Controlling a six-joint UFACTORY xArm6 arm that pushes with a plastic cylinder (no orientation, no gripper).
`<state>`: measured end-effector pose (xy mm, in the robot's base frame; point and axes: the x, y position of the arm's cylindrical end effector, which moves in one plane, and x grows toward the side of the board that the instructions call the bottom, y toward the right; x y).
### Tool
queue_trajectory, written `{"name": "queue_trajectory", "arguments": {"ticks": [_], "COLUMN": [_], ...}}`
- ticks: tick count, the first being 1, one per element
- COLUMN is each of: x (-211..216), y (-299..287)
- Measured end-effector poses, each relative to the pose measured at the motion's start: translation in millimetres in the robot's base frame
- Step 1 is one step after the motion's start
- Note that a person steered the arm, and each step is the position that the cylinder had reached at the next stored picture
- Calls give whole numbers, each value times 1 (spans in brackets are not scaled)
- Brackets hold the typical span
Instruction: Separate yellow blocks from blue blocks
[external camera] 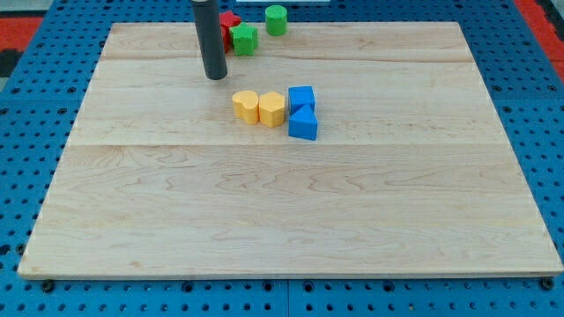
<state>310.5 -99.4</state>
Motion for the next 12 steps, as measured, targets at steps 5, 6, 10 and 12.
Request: {"name": "queue_trajectory", "arguments": {"ticks": [5, 6, 10, 12], "x": [74, 74, 124, 172], "y": [87, 48, 80, 58]}}
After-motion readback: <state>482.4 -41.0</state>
